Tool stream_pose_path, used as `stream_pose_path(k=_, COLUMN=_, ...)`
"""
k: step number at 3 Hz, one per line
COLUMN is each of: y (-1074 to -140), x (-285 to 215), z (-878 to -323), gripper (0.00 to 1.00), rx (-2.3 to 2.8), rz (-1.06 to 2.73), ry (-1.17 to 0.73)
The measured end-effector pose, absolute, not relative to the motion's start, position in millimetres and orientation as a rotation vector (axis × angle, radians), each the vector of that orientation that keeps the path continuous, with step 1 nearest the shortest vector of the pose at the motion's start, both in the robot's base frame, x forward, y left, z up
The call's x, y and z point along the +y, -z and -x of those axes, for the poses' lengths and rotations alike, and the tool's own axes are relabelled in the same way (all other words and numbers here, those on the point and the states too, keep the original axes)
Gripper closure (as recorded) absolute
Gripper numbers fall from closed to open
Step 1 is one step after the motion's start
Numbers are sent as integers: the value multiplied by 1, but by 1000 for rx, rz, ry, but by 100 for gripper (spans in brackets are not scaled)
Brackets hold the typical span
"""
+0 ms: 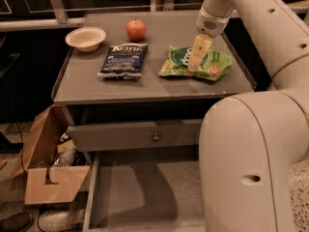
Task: Place green rice chip bag into middle drawer
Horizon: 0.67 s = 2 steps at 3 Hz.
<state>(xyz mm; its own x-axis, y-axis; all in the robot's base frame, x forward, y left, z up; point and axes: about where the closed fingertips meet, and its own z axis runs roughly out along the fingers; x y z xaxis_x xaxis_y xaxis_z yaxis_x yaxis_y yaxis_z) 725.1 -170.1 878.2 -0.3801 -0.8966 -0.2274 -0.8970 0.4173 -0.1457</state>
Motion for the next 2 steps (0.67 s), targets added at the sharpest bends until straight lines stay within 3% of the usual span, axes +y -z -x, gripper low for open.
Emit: stream_pose_path(k=2, y=-851, x=-174, z=-727, gripper=0, rx=2448, rz=1568, ry=-36)
